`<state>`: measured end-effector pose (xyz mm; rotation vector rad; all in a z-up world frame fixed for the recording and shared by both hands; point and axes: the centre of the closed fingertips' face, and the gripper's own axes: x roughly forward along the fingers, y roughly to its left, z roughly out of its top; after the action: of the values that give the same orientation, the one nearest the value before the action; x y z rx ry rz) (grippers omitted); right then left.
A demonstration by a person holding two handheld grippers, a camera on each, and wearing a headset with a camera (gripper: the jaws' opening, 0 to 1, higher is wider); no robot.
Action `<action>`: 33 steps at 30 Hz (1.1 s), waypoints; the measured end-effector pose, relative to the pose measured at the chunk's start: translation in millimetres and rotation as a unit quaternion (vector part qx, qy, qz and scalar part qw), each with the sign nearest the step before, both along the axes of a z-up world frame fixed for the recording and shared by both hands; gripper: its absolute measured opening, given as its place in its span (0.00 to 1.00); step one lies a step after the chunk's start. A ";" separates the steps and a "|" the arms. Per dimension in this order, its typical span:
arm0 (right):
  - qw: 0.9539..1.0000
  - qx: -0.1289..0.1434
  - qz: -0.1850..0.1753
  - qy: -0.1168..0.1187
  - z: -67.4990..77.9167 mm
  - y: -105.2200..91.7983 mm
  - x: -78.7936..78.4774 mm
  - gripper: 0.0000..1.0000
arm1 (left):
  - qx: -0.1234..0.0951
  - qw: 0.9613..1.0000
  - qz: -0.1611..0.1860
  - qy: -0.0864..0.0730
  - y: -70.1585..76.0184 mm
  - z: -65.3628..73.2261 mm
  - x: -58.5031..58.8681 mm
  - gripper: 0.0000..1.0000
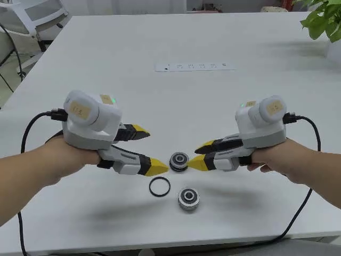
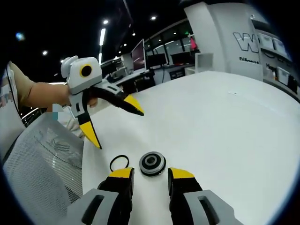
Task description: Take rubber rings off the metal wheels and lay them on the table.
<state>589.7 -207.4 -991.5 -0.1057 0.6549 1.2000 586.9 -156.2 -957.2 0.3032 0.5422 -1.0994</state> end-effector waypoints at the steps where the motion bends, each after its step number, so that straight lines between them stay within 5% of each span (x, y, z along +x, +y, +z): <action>1: 1.000 -0.002 0.001 0.000 -1.2 -0.4 -0.1 0.27 | -0.001 1.000 0.000 0.001 -0.9 -0.5 0.2 0.60; 33: 1.000 -0.004 0.004 -0.003 -10.2 -1.4 -4.1 0.30 | 0.007 0.999 -0.015 0.034 -36.6 -30.7 3.1 0.34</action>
<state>585.5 -208.8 -1001.7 -0.1191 0.6557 1.2050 590.0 -192.7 -987.9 0.2877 0.6074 -1.1389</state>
